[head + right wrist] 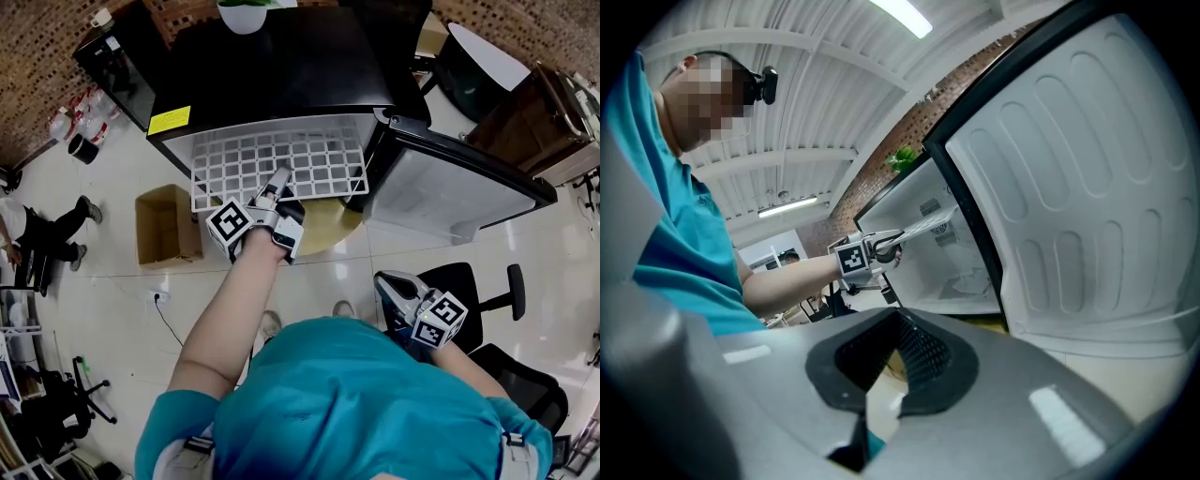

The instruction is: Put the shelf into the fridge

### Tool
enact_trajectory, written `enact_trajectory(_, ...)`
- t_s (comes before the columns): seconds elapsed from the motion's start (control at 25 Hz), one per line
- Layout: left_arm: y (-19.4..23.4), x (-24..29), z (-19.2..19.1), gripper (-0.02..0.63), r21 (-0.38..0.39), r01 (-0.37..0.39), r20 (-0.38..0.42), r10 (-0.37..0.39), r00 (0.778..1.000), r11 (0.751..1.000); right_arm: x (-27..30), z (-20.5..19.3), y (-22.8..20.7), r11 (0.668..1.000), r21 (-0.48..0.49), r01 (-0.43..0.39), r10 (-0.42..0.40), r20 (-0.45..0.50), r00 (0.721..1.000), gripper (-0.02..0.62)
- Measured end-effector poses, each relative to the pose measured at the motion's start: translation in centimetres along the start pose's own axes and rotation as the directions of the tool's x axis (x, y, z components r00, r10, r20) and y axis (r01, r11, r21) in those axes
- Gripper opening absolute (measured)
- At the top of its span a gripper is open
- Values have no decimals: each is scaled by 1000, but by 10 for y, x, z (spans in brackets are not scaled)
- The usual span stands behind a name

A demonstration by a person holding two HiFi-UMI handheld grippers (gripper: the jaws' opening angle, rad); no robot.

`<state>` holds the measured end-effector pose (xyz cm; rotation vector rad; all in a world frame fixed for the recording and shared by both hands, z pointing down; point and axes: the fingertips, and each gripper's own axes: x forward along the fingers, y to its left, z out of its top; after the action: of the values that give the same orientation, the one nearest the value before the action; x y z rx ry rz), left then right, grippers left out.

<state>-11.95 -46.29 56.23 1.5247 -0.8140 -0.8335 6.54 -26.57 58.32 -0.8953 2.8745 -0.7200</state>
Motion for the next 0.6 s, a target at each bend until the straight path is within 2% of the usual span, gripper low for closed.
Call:
enact_trajectory(0.16,-2,4,3,25,10,1,-1,-1,1000,1000,2,14,-6,999,-30,11,-10,22,1000,3)
enact_trajectory(0.32,2,7,7,25,16,-44,1,44,999,999,5,29,-10,998,-63,25,-23,40,999,2)
enact_trajectory(0.6,1,17,15,28,36,-35,4,35,999,999,23,56,-18,988,-145,44,-35,67,997,3)
